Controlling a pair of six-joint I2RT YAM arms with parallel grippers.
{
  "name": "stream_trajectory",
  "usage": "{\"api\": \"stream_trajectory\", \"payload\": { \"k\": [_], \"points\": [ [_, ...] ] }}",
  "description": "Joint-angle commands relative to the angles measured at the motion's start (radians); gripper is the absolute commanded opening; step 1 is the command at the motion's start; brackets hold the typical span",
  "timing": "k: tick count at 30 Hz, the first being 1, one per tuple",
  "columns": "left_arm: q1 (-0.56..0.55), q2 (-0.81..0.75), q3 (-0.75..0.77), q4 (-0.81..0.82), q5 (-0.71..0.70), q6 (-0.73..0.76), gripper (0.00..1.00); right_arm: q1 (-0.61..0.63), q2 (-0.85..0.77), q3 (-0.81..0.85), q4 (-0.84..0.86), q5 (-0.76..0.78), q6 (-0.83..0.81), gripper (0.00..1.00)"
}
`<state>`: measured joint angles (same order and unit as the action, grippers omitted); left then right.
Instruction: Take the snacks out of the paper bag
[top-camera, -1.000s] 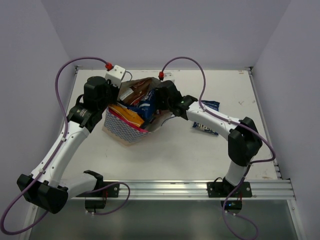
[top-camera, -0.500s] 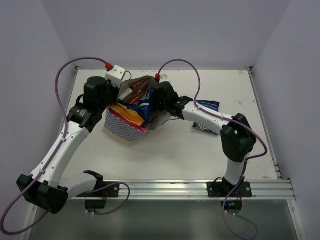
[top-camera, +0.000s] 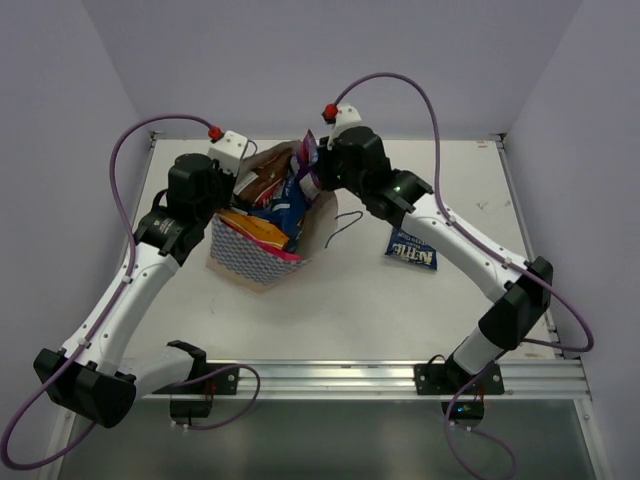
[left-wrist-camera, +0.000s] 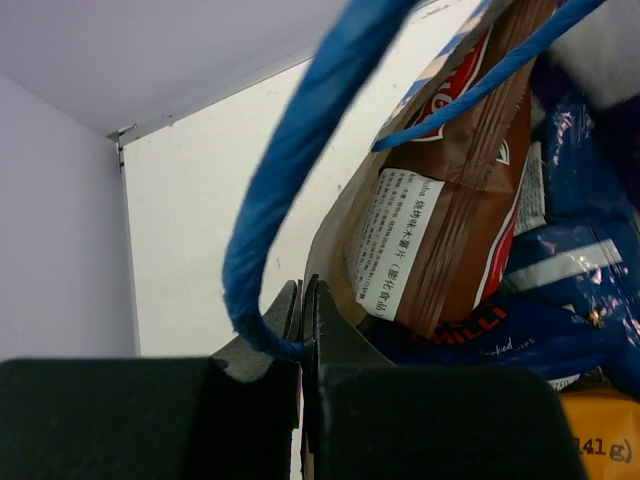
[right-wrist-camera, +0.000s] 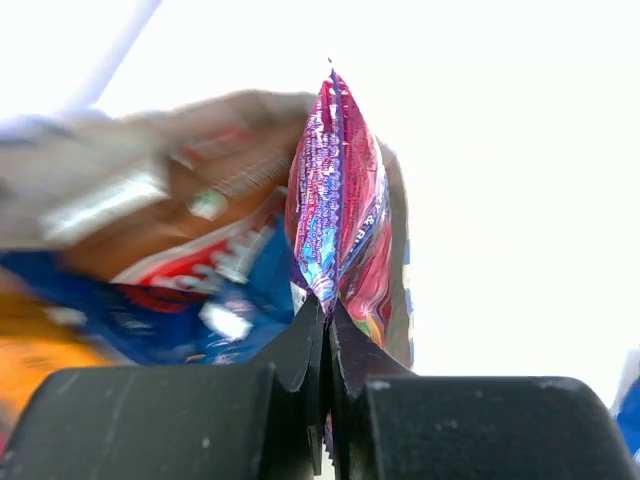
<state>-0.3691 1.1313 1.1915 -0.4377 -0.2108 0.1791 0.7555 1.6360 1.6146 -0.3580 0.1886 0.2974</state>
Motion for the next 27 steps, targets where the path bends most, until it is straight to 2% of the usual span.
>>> {"api": "stream_trajectory", "payload": {
  "k": [1,4,10,12,14,17,21,22,25,26,27],
  "points": [
    [-0.007,-0.024,0.036,0.114,-0.068,0.033,0.0,0.002,-0.105,0.129,0.014,-0.009,-0.05,0.0],
    [-0.005,-0.018,0.037,0.126,-0.119,0.033,0.0,-0.001,-0.191,0.123,0.019,0.026,-0.061,0.0],
    [-0.002,0.015,0.039,0.151,-0.196,0.039,0.0,-0.054,-0.39,0.028,0.019,0.19,-0.067,0.0],
    [0.001,0.019,0.04,0.16,-0.194,0.04,0.0,-0.108,-0.442,-0.044,-0.005,0.241,-0.038,0.0],
    [0.004,0.025,0.042,0.18,-0.185,0.043,0.0,-0.172,-0.505,-0.115,-0.048,0.247,0.018,0.0],
    [0.004,0.039,0.051,0.203,-0.161,0.046,0.0,-0.206,-0.571,-0.256,-0.097,0.215,0.08,0.0],
    [0.004,0.062,0.068,0.224,-0.148,0.06,0.0,-0.206,-0.616,-0.428,-0.11,0.036,0.169,0.0],
    [0.004,0.068,0.075,0.231,-0.154,0.069,0.0,-0.208,-0.622,-0.464,-0.092,-0.088,0.187,0.0],
    [0.004,0.079,0.089,0.24,-0.173,0.085,0.0,-0.205,-0.636,-0.614,0.049,-0.294,0.258,0.0],
    [0.004,0.079,0.092,0.24,-0.174,0.088,0.0,-0.203,-0.636,-0.693,0.098,-0.427,0.305,0.0],
    [0.004,0.082,0.094,0.241,-0.174,0.089,0.0,-0.202,-0.625,-0.731,0.199,-0.49,0.33,0.0]
  ]
}}
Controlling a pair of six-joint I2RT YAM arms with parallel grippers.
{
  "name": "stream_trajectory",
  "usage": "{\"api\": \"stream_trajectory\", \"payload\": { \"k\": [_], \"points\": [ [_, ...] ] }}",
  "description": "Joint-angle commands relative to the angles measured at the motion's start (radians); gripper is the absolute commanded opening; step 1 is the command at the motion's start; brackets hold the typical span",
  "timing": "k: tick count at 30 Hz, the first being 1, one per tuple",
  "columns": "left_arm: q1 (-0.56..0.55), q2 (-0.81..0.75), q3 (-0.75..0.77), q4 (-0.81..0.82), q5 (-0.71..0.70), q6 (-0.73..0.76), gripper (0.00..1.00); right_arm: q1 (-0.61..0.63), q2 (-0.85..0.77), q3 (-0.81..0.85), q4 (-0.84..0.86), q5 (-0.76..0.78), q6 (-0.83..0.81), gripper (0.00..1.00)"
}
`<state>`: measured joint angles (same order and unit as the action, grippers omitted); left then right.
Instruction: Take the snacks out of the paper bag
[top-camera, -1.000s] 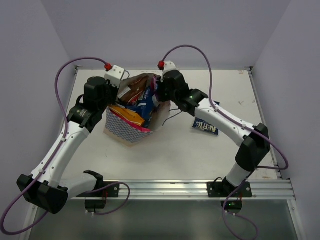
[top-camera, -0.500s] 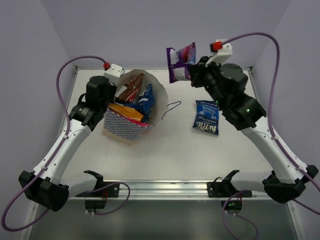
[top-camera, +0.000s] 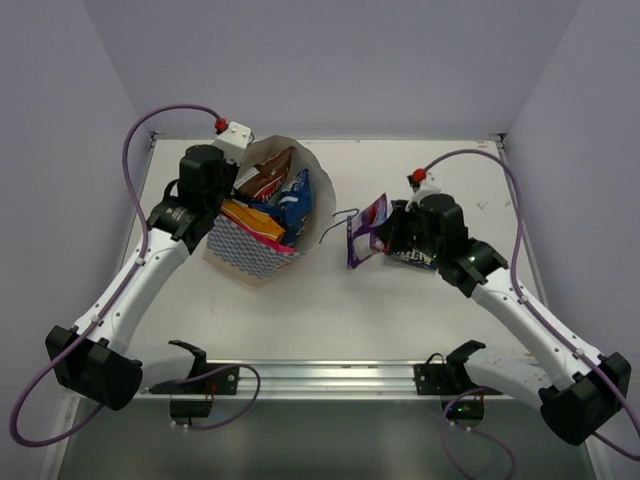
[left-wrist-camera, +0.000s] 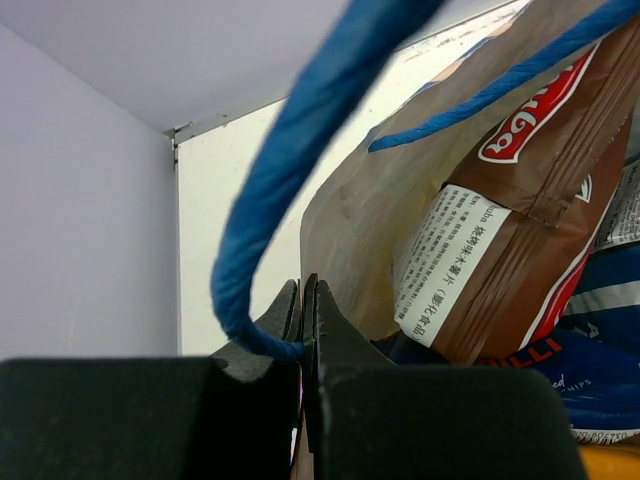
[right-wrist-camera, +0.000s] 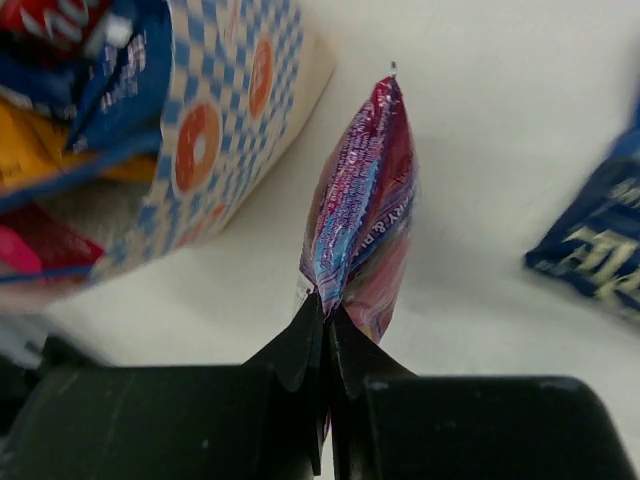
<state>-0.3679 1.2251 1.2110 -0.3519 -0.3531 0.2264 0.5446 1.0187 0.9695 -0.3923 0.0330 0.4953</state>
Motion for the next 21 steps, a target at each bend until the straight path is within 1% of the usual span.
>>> {"api": "stream_trajectory", "payload": {
  "k": [1,2,3,5,6,7,8,9,10,11,12,13,14,15,16,17,19,20,21],
  "points": [
    [0.003,-0.012,0.078,0.156,-0.026,0.045,0.0,0.011,0.0,-0.118,0.286,-0.39,0.155,0.0],
    [0.003,-0.012,0.079,0.156,-0.021,0.047,0.0,0.012,0.009,-0.18,0.331,-0.46,0.195,0.0],
    [0.003,-0.012,0.081,0.153,-0.017,0.045,0.0,0.012,0.026,-0.211,0.407,-0.475,0.21,0.0],
    [0.003,-0.018,0.081,0.143,-0.001,0.041,0.0,0.012,0.041,-0.28,0.443,-0.466,0.229,0.0],
    [0.003,-0.019,0.076,0.143,0.003,0.041,0.0,0.011,0.046,-0.299,0.444,-0.417,0.233,0.02],
    [0.003,-0.027,0.065,0.145,0.014,0.041,0.0,0.009,0.055,-0.313,0.429,-0.379,0.232,0.14],
    [0.003,-0.03,0.061,0.146,0.02,0.041,0.0,0.005,0.058,-0.324,0.403,-0.334,0.226,0.19],
    [0.003,-0.035,0.055,0.146,0.025,0.041,0.0,0.0,0.058,-0.324,0.324,-0.259,0.224,0.24],
    [0.003,-0.039,0.045,0.146,0.032,0.042,0.0,-0.002,0.047,-0.318,0.282,-0.224,0.218,0.31],
    [0.003,-0.042,0.042,0.148,0.034,0.041,0.0,-0.002,0.037,-0.292,0.242,-0.187,0.198,0.52],
    [0.003,-0.044,0.038,0.145,0.039,0.041,0.0,-0.002,0.025,-0.27,0.149,-0.15,0.187,0.61],
    [0.003,-0.048,0.035,0.142,0.045,0.041,0.0,-0.003,0.012,-0.243,0.094,-0.078,0.175,0.68],
    [0.003,-0.052,0.033,0.14,0.051,0.041,0.0,-0.003,-0.014,-0.174,0.049,-0.046,0.146,0.77],
    [0.003,-0.055,0.03,0.14,0.055,0.041,0.0,-0.002,-0.026,-0.132,-0.026,-0.026,0.122,0.8],
    [0.003,-0.061,0.028,0.14,0.071,0.041,0.0,-0.002,-0.037,-0.091,-0.057,0.011,0.097,0.81],
    [0.003,-0.064,0.027,0.14,0.081,0.041,0.0,0.0,-0.049,-0.007,-0.074,0.011,0.042,0.82],
    [0.003,-0.072,0.022,0.139,0.104,0.042,0.0,0.002,-0.051,0.076,-0.086,-0.021,-0.012,0.82],
    [0.003,-0.075,0.022,0.137,0.108,0.042,0.0,0.006,-0.039,0.157,-0.085,-0.027,-0.049,0.82],
    [0.003,-0.076,0.022,0.134,0.108,0.042,0.0,0.009,-0.026,0.202,-0.085,-0.027,-0.058,0.81]
  ]
}}
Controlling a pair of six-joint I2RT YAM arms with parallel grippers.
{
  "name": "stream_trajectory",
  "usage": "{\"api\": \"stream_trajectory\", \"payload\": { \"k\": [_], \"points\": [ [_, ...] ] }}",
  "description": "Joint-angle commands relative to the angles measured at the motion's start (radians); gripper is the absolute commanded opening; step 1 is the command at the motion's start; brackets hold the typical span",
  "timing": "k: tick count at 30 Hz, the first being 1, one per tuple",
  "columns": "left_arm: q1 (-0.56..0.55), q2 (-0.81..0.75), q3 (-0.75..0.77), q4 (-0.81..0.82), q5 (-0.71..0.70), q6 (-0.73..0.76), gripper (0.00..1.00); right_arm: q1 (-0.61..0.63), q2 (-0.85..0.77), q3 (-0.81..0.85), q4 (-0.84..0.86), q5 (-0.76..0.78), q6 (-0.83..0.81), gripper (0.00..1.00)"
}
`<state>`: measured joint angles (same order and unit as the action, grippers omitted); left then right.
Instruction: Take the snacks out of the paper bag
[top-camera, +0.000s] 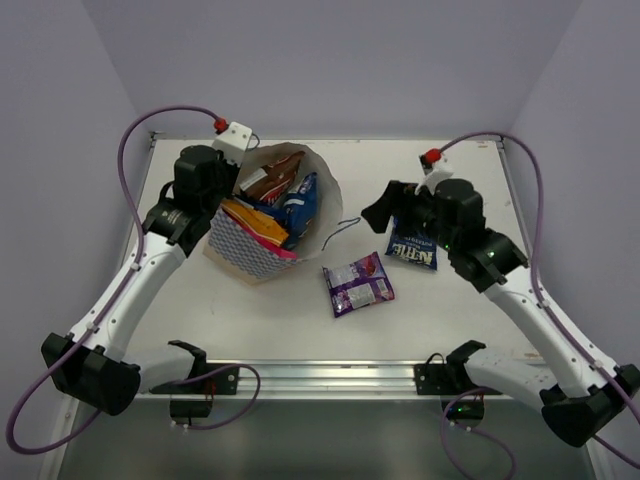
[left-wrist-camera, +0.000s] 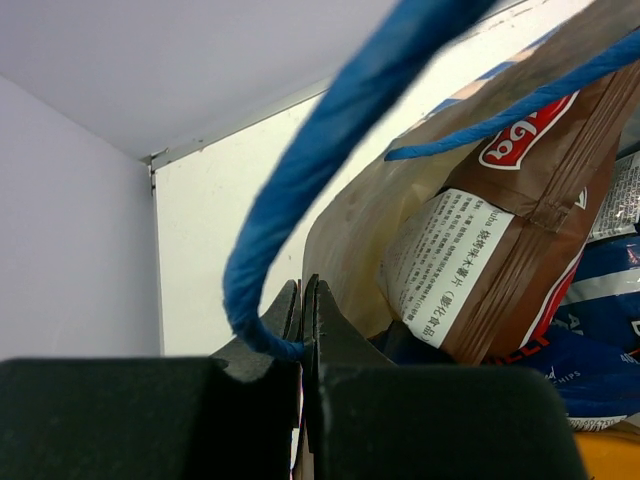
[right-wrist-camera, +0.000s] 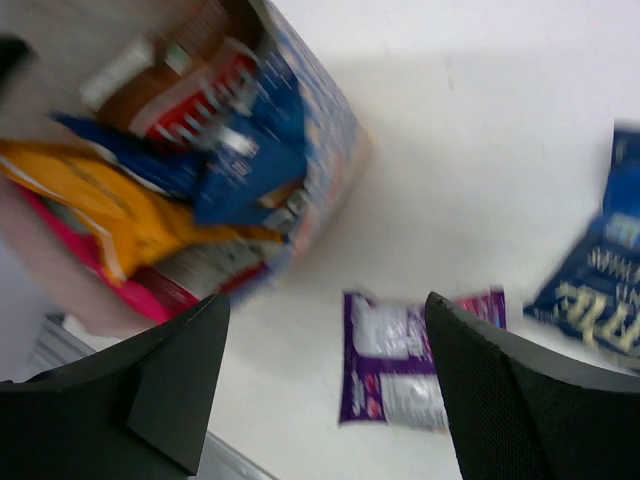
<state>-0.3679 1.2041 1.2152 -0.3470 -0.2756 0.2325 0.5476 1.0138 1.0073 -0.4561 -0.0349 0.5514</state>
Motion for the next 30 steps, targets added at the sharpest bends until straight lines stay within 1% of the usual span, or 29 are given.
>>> {"api": "stream_trajectory", "payload": {
  "k": [1,2,4,5,6,7,11,12,13,17,23,26,29,30],
  "points": [
    [0.003,-0.058,0.02,0.126,0.032,0.031,0.0,0.011,-0.005,0.206,-0.023,0.041,-0.119,0.81],
    [0.004,-0.061,0.023,0.12,0.032,0.028,0.0,0.032,0.018,0.291,-0.026,0.041,-0.12,0.81],
    [0.003,-0.072,0.026,0.112,0.035,0.027,0.0,0.067,0.112,0.382,-0.044,0.047,-0.119,0.81],
    [0.003,-0.075,0.026,0.112,0.035,0.025,0.0,0.11,0.149,0.474,-0.071,0.078,-0.108,0.81],
    [0.003,-0.077,0.027,0.111,0.036,0.025,0.0,0.13,0.228,0.522,-0.085,0.09,-0.093,0.81],
    [0.001,-0.081,0.027,0.109,0.036,0.024,0.0,0.146,0.27,0.606,-0.102,0.105,-0.075,0.81],
    [0.001,-0.086,0.023,0.095,0.035,0.013,0.0,0.212,0.451,0.734,-0.165,0.147,0.068,0.81],
    [0.001,-0.086,0.018,0.091,0.036,0.01,0.0,0.221,0.482,0.747,-0.179,0.173,0.091,0.81],
    [0.001,-0.089,0.015,0.089,0.041,0.005,0.0,0.229,0.535,0.754,-0.181,0.178,0.108,0.81],
    [0.003,-0.097,-0.002,0.089,0.047,-0.002,0.0,0.256,0.653,0.749,-0.193,0.191,0.214,0.84],
    [0.001,-0.101,-0.014,0.086,0.061,-0.009,0.0,0.267,0.764,0.679,-0.116,0.207,0.292,0.84],
    [0.003,-0.103,-0.019,0.083,0.065,-0.009,0.0,0.267,0.787,0.659,-0.092,0.243,0.315,0.81],
    [0.001,-0.104,-0.022,0.08,0.065,-0.01,0.0,0.267,0.809,0.652,-0.076,0.276,0.321,0.75],
    [0.003,-0.107,-0.026,0.08,0.064,-0.01,0.0,0.265,0.822,0.654,-0.076,0.283,0.318,0.7]
  ]
}}
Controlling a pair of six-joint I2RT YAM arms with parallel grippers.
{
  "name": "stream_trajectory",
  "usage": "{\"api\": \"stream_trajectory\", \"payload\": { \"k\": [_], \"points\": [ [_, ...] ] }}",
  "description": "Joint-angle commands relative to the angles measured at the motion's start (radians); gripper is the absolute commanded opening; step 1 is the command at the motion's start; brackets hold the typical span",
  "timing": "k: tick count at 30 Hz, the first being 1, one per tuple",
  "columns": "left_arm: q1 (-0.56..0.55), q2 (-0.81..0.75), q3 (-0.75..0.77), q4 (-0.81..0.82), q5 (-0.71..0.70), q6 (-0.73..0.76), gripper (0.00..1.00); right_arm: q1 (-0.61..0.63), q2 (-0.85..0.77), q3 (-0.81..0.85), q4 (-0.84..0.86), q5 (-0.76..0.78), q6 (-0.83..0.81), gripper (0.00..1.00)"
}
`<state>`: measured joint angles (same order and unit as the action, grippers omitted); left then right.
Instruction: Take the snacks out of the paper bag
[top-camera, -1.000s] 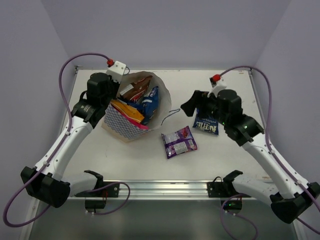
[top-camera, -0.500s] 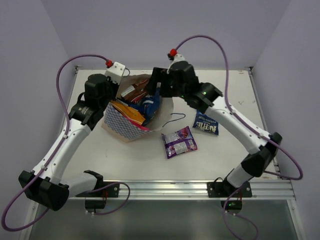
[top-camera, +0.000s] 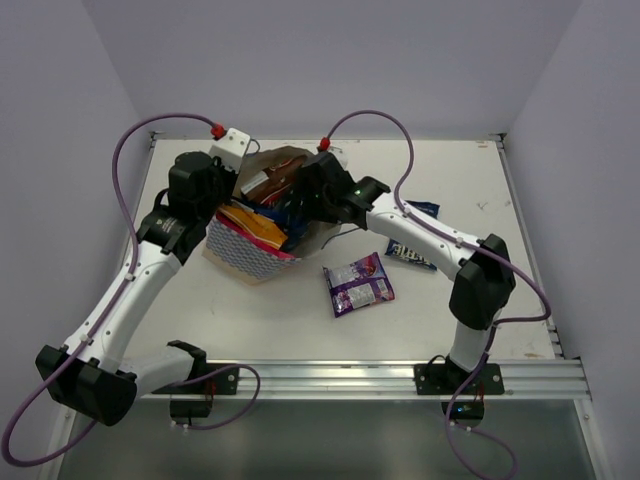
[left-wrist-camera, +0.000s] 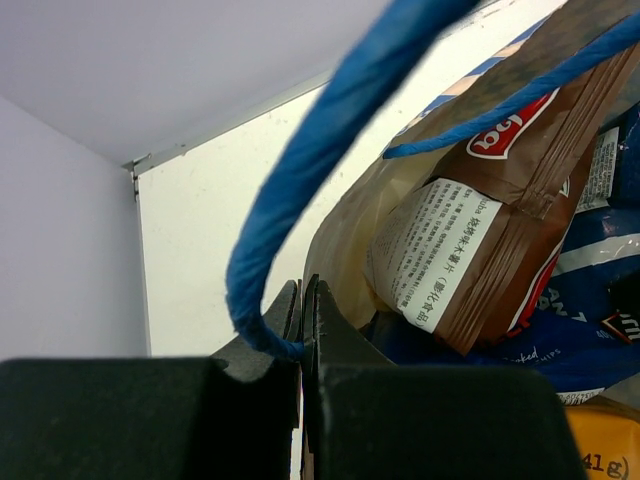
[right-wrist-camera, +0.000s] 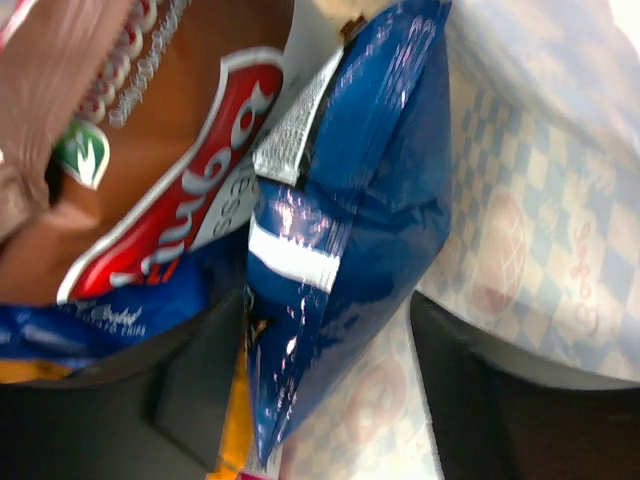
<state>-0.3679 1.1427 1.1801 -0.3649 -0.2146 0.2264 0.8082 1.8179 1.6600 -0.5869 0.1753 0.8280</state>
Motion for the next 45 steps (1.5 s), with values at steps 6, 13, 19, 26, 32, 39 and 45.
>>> {"api": "stream_trajectory", "payload": {
  "k": [6,13,19,26,32,39,45],
  "points": [
    [0.001,-0.052,0.001,0.101,-0.009,-0.004,0.0,0.005,0.011,-0.032,0.068,0.099,0.017,0.23],
    [0.003,-0.043,0.01,0.096,-0.037,-0.004,0.0,0.006,-0.087,0.0,0.101,0.041,-0.081,0.0],
    [0.001,-0.038,0.009,0.089,-0.074,-0.007,0.0,0.005,-0.242,0.084,0.159,-0.083,-0.194,0.0],
    [0.003,-0.028,0.006,0.078,-0.108,-0.015,0.0,-0.027,-0.425,0.141,0.165,-0.094,-0.302,0.0],
    [0.003,-0.02,0.001,0.078,-0.126,-0.016,0.0,-0.196,-0.598,0.081,0.171,-0.103,-0.332,0.0],
    [0.003,-0.021,-0.002,0.081,-0.123,-0.019,0.0,-0.397,-0.626,-0.132,0.229,-0.12,-0.366,0.0],
    [0.003,-0.035,0.001,0.086,-0.085,-0.021,0.0,-0.411,-0.465,-0.296,0.377,-0.109,-0.427,0.0]
  ]
}}
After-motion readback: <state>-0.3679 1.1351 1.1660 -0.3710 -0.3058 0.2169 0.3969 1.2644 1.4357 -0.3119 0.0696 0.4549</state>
